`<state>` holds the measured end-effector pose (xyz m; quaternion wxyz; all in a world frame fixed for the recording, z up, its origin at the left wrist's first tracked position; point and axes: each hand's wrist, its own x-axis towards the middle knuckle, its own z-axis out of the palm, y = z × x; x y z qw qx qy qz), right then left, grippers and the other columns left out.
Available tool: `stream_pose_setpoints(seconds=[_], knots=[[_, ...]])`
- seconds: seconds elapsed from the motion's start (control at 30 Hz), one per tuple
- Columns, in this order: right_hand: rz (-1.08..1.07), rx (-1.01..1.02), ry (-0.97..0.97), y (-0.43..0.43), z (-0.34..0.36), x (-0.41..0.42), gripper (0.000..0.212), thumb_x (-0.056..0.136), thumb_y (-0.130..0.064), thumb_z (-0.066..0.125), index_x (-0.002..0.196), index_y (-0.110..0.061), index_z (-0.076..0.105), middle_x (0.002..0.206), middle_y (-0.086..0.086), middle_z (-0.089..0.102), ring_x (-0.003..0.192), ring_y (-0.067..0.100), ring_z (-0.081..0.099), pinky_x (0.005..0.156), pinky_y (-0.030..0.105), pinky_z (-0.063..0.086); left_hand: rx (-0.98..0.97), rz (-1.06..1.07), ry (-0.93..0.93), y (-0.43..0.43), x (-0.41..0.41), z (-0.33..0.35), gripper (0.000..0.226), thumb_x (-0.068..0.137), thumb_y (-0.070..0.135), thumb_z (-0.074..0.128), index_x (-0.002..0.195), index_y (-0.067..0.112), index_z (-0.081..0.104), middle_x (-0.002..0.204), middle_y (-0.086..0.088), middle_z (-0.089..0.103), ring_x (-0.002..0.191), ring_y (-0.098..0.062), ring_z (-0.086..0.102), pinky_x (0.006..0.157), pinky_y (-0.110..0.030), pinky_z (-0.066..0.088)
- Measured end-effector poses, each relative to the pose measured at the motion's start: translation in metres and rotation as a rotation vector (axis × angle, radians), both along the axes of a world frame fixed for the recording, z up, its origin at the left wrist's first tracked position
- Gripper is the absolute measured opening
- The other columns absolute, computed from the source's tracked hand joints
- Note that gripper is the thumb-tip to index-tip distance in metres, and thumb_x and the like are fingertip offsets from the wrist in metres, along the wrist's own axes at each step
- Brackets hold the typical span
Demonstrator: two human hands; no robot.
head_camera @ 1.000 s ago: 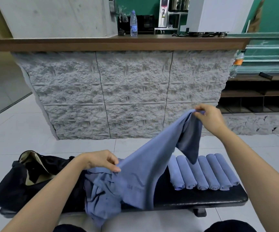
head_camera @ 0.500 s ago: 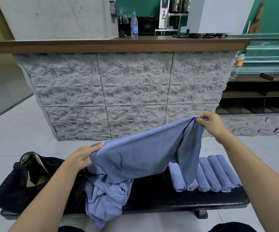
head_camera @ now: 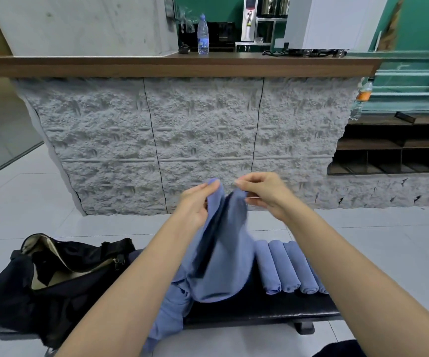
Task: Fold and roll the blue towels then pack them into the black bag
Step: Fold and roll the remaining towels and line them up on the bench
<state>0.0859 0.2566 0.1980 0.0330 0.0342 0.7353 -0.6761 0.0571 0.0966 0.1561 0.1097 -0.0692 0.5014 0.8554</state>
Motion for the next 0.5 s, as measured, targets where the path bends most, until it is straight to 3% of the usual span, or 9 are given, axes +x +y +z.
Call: stream_pose_setpoints(seconds=[0.07, 0.17, 0.23, 0.37, 0.43, 0.5], knots=[[0.081, -0.030, 0.050, -0.010, 0.003, 0.004, 0.013, 0.086, -0.003, 0.065, 0.082, -0.015, 0.069, 0.064, -0.007, 0.064, 0.056, 0.002, 0.057, 0.057, 0.014, 0.049, 0.024, -0.044, -0.010, 0.007, 0.004, 0.009, 0.014, 0.090, 0.003, 0.058, 0.101, -0.002, 0.066, 0.079, -0.011, 0.070, 0.068, -0.016, 0.068, 0.070, -0.026, 0.057], [0.199, -0.079, 0.119, -0.008, 0.002, 0.005, 0.032, 0.083, 0.011, 0.060, 0.098, -0.016, 0.069, 0.086, 0.000, 0.070, 0.075, 0.005, 0.065, 0.070, 0.014, 0.050, 0.040, -0.082, -0.014, -0.001, 0.003, 0.016, 0.025, 0.092, 0.007, 0.057, 0.115, 0.001, 0.064, 0.099, -0.015, 0.067, 0.086, -0.023, 0.065, 0.081, -0.031, 0.054], [0.233, -0.025, 0.175, -0.006, -0.001, 0.006, 0.037, 0.083, 0.013, 0.059, 0.106, -0.014, 0.067, 0.094, 0.003, 0.070, 0.084, 0.006, 0.066, 0.076, 0.015, 0.050, 0.013, -0.115, 0.009, -0.008, 0.003, 0.019, 0.027, 0.092, 0.008, 0.057, 0.117, 0.002, 0.063, 0.101, -0.014, 0.068, 0.092, -0.024, 0.065, 0.084, -0.033, 0.055], [0.103, 0.239, 0.356, -0.014, -0.001, 0.007, 0.024, 0.083, 0.007, 0.064, 0.104, -0.003, 0.069, 0.083, 0.001, 0.069, 0.070, -0.003, 0.065, 0.072, 0.012, 0.050, -0.038, -0.124, 0.050, -0.012, 0.010, 0.019, 0.020, 0.091, 0.007, 0.058, 0.108, 0.002, 0.066, 0.100, -0.013, 0.070, 0.089, -0.023, 0.068, 0.086, -0.035, 0.055], [0.056, 0.339, 0.434, -0.016, -0.001, 0.004, 0.014, 0.083, 0.000, 0.067, 0.094, -0.004, 0.073, 0.076, -0.004, 0.068, 0.065, -0.001, 0.063, 0.073, 0.016, 0.052, -0.069, -0.141, 0.071, -0.013, 0.014, 0.018, 0.017, 0.090, 0.008, 0.059, 0.104, 0.002, 0.067, 0.097, -0.013, 0.071, 0.087, -0.022, 0.069, 0.083, -0.034, 0.055], [0.047, 0.518, 0.500, -0.016, 0.001, 0.004, 0.008, 0.085, -0.009, 0.067, 0.089, -0.013, 0.072, 0.074, -0.015, 0.061, 0.066, -0.005, 0.055, 0.069, 0.011, 0.044, -0.132, -0.135, 0.096, -0.013, 0.017, 0.019, 0.022, 0.089, 0.008, 0.060, 0.109, 0.001, 0.066, 0.102, -0.013, 0.070, 0.092, -0.022, 0.067, 0.084, -0.034, 0.055]])
